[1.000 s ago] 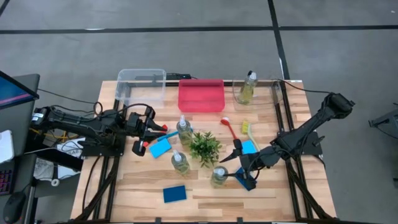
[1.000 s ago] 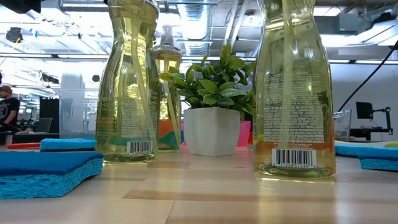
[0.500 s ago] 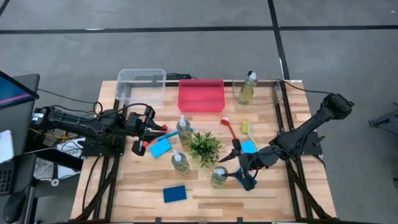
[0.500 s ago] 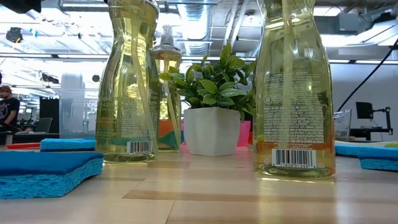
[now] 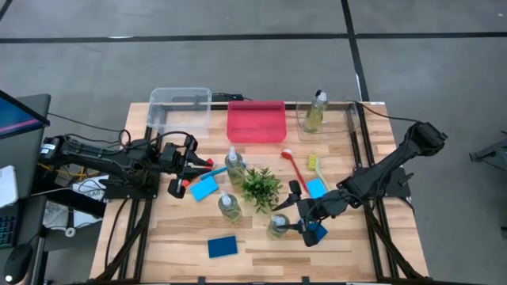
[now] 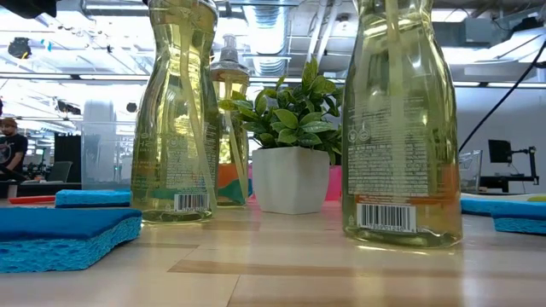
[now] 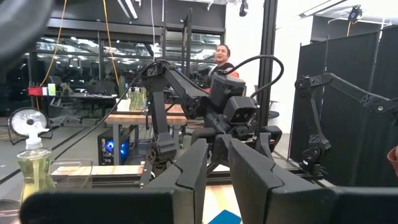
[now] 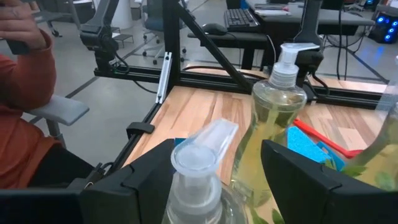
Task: Pick & Place Kitchen Sink Supplies
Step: Put the green dishwashing liquid dispenser into the right transparent bin
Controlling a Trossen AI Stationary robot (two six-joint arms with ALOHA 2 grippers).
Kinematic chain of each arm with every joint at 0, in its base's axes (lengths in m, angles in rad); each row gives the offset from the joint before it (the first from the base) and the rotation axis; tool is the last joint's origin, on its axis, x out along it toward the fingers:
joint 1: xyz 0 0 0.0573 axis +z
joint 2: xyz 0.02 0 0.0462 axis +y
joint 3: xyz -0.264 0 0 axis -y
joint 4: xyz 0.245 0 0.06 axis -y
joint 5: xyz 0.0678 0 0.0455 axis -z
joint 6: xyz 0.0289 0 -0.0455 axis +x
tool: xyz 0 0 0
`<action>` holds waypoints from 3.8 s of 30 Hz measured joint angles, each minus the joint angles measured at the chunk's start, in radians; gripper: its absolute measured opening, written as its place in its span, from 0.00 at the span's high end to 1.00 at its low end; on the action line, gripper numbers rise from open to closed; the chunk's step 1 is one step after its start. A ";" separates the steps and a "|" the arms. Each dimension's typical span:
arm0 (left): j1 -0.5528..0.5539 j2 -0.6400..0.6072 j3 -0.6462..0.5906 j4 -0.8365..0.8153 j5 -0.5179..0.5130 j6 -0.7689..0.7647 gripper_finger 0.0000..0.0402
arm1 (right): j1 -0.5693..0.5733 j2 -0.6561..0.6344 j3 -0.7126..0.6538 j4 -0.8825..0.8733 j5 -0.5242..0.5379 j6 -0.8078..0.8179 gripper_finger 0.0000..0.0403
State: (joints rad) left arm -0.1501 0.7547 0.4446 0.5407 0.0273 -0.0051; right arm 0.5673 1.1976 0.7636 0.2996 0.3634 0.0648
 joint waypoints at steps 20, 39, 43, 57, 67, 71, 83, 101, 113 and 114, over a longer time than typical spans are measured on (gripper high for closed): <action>0.000 0.000 0.000 0.006 0.000 0.000 0.83 | 0.007 -0.006 0.002 0.000 0.003 0.012 0.80; 0.000 0.000 0.000 0.007 0.000 0.000 0.83 | 0.008 -0.011 0.013 -0.004 0.005 0.007 0.86; 0.000 0.000 0.000 0.007 0.000 0.000 0.83 | 0.008 -0.014 0.014 -0.004 0.005 0.007 0.85; 0.000 0.000 0.000 0.007 0.000 0.000 0.83 | 0.102 -0.149 0.016 -0.031 0.152 0.043 0.85; 0.000 0.000 0.000 0.007 0.000 0.000 0.83 | 0.210 -0.345 0.059 -0.229 0.425 0.041 0.85; 0.000 0.000 0.000 0.008 0.000 0.000 0.83 | 0.230 -0.384 0.128 -0.336 0.549 0.042 0.85; 0.000 0.000 0.000 0.009 0.000 0.000 0.83 | 0.228 -0.394 0.287 -0.526 1.029 0.001 0.85; 0.000 0.000 0.000 0.013 0.000 0.000 0.83 | -0.155 -0.412 0.298 -0.527 1.207 -0.126 0.85; 0.000 0.000 0.000 0.012 0.000 -0.001 0.83 | -0.451 -0.428 0.298 -0.559 1.208 -0.189 0.85; 0.000 0.000 0.000 0.012 0.000 -0.005 0.83 | -0.472 -0.428 0.298 -0.578 1.208 -0.177 0.85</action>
State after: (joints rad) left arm -0.1501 0.7547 0.4446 0.5529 0.0273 -0.0100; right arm 0.0950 0.7700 1.0615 -0.2782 1.5711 -0.1126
